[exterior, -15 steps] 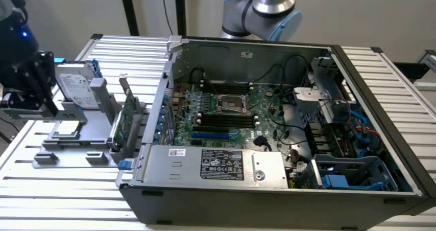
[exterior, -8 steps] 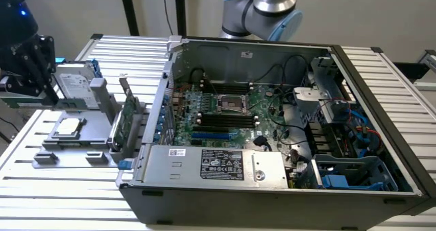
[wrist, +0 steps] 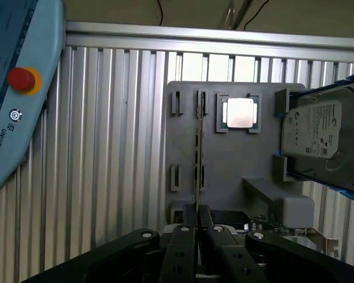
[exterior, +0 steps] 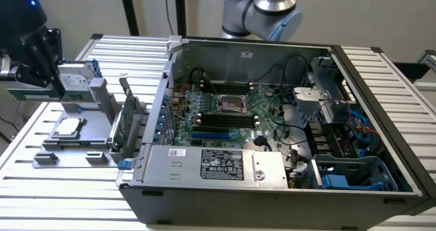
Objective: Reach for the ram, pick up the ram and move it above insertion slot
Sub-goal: 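Pick up the ram and move it above insertion slot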
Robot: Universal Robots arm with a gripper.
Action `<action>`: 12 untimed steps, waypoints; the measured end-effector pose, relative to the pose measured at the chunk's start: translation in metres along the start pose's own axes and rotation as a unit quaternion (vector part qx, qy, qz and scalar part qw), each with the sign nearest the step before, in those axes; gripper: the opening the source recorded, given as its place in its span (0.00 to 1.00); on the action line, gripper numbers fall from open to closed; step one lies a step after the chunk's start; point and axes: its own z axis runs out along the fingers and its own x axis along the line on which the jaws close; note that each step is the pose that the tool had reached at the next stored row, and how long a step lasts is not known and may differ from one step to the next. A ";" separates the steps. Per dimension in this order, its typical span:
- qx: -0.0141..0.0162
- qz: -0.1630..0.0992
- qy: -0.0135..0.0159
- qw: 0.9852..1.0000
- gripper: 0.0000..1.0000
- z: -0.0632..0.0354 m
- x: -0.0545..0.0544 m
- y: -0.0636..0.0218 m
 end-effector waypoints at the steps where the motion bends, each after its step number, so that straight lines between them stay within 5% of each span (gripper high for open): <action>1: 0.000 0.000 0.000 1.000 0.13 -0.0002 -0.002 -0.0013; 12: 0.000 0.000 -0.001 1.000 0.13 -0.0080 -0.018 -0.0148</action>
